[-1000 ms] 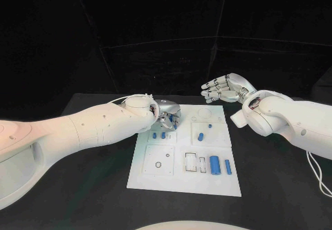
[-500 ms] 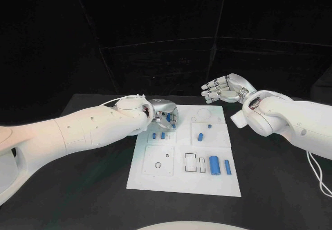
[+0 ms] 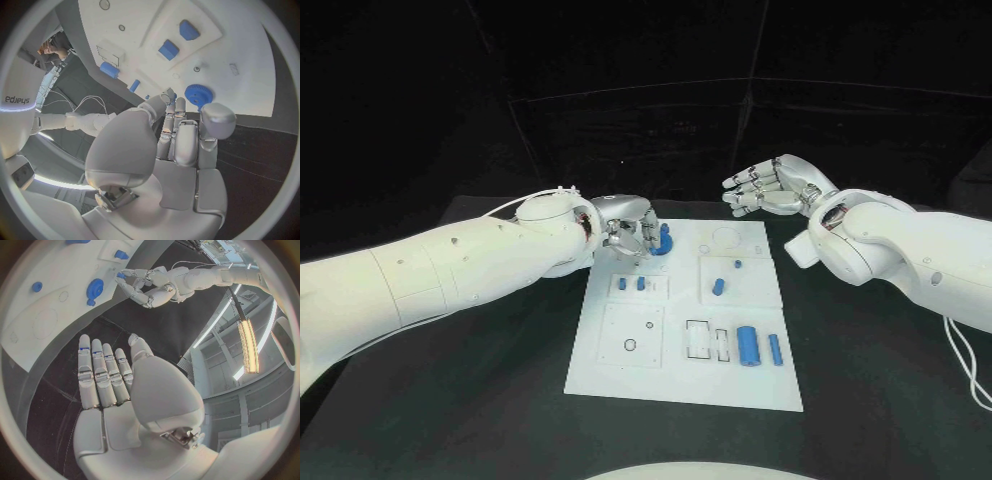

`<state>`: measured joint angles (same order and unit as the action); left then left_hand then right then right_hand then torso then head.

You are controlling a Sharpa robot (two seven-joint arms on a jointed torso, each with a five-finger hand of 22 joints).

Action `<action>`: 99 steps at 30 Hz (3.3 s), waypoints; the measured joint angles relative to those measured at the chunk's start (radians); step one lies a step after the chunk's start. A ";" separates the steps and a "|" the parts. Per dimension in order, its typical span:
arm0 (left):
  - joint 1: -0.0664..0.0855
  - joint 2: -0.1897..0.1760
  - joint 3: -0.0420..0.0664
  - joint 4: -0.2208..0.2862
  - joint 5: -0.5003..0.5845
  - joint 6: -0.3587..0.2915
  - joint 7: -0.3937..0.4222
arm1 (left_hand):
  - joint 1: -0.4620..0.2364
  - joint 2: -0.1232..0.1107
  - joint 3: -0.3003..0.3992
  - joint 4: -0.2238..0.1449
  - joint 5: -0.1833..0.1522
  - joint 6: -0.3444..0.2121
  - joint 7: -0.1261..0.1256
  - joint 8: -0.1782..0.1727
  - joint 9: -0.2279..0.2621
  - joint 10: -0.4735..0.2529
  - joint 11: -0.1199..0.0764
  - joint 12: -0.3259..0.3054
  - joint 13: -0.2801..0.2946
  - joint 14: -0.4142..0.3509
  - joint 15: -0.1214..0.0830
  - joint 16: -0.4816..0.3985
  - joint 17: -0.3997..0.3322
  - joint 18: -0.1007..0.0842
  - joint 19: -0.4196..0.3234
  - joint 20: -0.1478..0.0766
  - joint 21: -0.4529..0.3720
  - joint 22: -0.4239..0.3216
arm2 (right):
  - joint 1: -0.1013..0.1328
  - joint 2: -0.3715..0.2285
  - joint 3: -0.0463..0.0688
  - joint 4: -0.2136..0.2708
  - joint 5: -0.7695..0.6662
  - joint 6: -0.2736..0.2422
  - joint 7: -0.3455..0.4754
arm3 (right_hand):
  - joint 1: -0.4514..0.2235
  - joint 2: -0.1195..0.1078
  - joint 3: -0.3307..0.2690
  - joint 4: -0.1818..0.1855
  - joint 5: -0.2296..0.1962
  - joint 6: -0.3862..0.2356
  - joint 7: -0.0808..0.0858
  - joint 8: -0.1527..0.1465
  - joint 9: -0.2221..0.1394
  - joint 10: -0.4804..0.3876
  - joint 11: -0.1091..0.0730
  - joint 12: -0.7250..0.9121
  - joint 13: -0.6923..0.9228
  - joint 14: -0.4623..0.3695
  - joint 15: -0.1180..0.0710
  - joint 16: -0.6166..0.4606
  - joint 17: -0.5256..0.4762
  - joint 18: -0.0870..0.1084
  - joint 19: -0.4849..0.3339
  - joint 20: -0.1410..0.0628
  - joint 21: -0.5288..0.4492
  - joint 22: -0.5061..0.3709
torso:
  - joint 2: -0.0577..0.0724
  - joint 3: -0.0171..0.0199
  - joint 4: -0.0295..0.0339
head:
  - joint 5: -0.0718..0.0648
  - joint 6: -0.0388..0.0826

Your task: Assemble the parts on the task board

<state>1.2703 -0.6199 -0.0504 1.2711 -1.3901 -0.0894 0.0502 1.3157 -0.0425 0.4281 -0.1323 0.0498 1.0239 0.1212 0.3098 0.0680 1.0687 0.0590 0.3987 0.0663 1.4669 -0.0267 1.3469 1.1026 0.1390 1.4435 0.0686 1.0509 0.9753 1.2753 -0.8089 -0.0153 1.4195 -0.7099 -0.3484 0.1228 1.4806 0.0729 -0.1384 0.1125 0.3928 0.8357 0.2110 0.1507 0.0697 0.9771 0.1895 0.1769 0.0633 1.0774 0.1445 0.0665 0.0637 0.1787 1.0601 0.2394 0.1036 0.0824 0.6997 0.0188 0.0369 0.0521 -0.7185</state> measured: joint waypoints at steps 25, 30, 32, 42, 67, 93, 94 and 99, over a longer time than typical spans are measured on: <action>-0.023 -0.017 -0.001 -0.056 0.018 0.059 -0.043 | -0.004 -0.004 0.000 0.000 0.000 0.000 0.000 0.000 0.001 0.000 0.000 -0.004 0.000 0.000 0.000 0.000 -0.004 0.000 0.000 0.000 0.001 0.002 | 0.000 0.001 0.000 -0.002 -0.009 0.007 -0.004 | 0.000 0.000 0.000 0.000 0.000 0.000 0.000 0.000 0.000 0.000 0.000 0.000 0.000 0.000 0.000 0.000 0.000 0.000 0.000 0.000 0.000 0.000 | 0.001 0.0007 -0.0030 | 0.001 -0.006; -0.026 -0.013 -0.001 -0.062 0.018 0.068 -0.046 | -0.004 -0.004 0.000 0.000 0.000 0.000 0.000 -0.001 0.000 0.000 0.000 -0.004 0.000 0.000 0.000 0.000 -0.004 0.000 0.000 0.000 0.001 0.002 | 0.000 0.001 0.000 -0.002 -0.009 0.007 -0.004 | 0.000 0.000 0.000 0.000 0.000 0.000 0.000 0.000 0.000 0.000 0.000 0.000 0.000 0.000 0.000 0.000 0.000 0.000 0.000 0.000 0.000 0.000 | 0.001 0.0012 -0.0030 | 0.001 -0.006; -0.026 -0.011 -0.001 -0.065 0.018 0.071 -0.046 | -0.004 -0.004 0.000 0.000 0.000 0.000 0.000 -0.001 0.000 0.000 0.000 -0.004 0.000 0.000 0.000 0.000 -0.004 0.000 0.000 0.000 0.001 0.002 | 0.000 0.002 0.000 -0.002 -0.010 0.007 -0.004 | 0.000 0.000 0.000 0.000 0.000 0.000 0.000 0.000 0.000 0.000 0.000 0.000 0.000 0.000 0.000 0.000 0.000 0.000 0.000 0.000 0.000 0.000 | 0.001 0.0012 -0.0030 | 0.001 -0.007; -0.029 0.009 -0.001 -0.080 0.019 0.076 -0.047 | -0.004 -0.004 0.000 0.000 0.000 0.000 0.000 -0.003 0.001 0.000 0.000 -0.004 0.000 0.000 0.000 0.000 -0.008 0.000 0.000 0.000 0.001 0.000 | 0.000 0.002 0.000 -0.001 -0.012 0.008 -0.004 | 0.000 0.000 0.004 -0.004 0.000 0.000 0.000 0.000 0.000 0.000 0.000 0.000 0.000 0.000 0.000 0.000 0.000 0.000 0.000 0.000 -0.004 -0.001 | 0.001 0.0012 -0.0030 | 0.000 -0.008; -0.032 0.021 0.000 -0.088 0.019 0.098 -0.057 | -0.009 -0.009 0.000 0.000 0.000 0.003 0.003 -0.008 0.001 0.004 -0.004 -0.008 0.000 0.000 0.000 -0.004 -0.008 0.000 0.000 0.000 0.000 0.000 | 0.000 0.003 0.000 0.000 -0.024 0.010 -0.004 | 0.000 0.000 0.004 -0.004 0.000 0.000 0.000 0.000 0.000 0.000 0.000 0.000 0.000 0.000 0.000 0.000 0.000 0.000 0.000 0.000 -0.004 -0.002 | 0.001 0.0012 -0.0026 | -0.003 -0.007; -0.032 0.022 -0.003 -0.096 0.017 0.108 -0.065 | -0.045 -0.055 -0.036 -0.006 0.000 -0.138 0.030 -0.131 -0.006 -0.061 0.029 -0.096 -0.003 0.000 0.015 -0.008 -0.033 -0.015 -0.010 0.009 -0.009 -0.009 | 0.000 0.004 0.000 -0.007 -0.025 0.011 -0.002 | 0.000 0.000 0.008 -0.008 0.000 0.000 0.000 0.000 0.000 0.000 0.000 0.000 0.000 0.000 0.000 0.000 0.000 0.000 0.000 0.000 -0.004 -0.003 | 0.000 0.0007 -0.0019 | -0.004 -0.005; -0.032 0.021 -0.003 -0.095 0.017 0.106 -0.065 | -0.045 -0.055 -0.036 -0.006 0.000 -0.141 0.033 -0.131 -0.006 -0.063 0.027 -0.096 -0.003 0.000 0.015 -0.008 -0.033 -0.015 -0.010 0.009 -0.013 -0.009 | 0.000 0.004 0.000 -0.011 -0.025 0.012 -0.002 | 0.000 0.000 0.009 -0.009 0.000 0.000 0.000 0.000 0.000 0.000 0.000 0.000 0.000 0.000 0.000 0.000 0.000 0.000 0.000 0.000 -0.004 -0.003 | 0.000 0.0007 -0.0019 | -0.004 -0.005; -0.034 0.007 -0.003 -0.091 0.017 0.097 -0.065 | -0.041 -0.059 -0.039 -0.008 0.000 -0.147 0.032 -0.135 -0.005 -0.068 0.029 -0.101 -0.003 0.000 0.015 -0.008 -0.034 -0.015 -0.010 0.009 -0.013 -0.011 | 0.000 0.002 0.000 -0.027 -0.028 0.020 -0.003 | 0.000 0.000 0.031 -0.031 -0.007 0.016 0.005 0.005 0.002 0.006 -0.006 0.000 0.000 0.022 -0.014 0.006 0.001 0.000 0.031 -0.009 -0.004 -0.003 | 0.000 0.0007 -0.0019 | -0.003 -0.003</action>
<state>1.2363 -0.6132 -0.0529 1.1802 -1.3735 0.0075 -0.0150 1.2750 -0.1016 0.3892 -0.1408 0.0500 0.8770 0.1535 0.1745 0.0627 1.0004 0.0877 0.2978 0.0631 1.4671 -0.0120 1.3390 1.0682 0.1239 1.4338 0.0772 1.0377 0.9648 1.2751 -0.8070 -0.0153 1.3928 -0.7375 -0.3285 0.1197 1.4805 0.0729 -0.1074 0.0815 0.3858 0.8522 0.2163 0.1559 0.0714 0.9835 0.1831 0.1769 0.0633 1.0993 0.1305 0.0727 0.0649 0.1787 1.0907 0.2301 0.0997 0.0793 0.7000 0.0195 0.0350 0.0489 -0.7218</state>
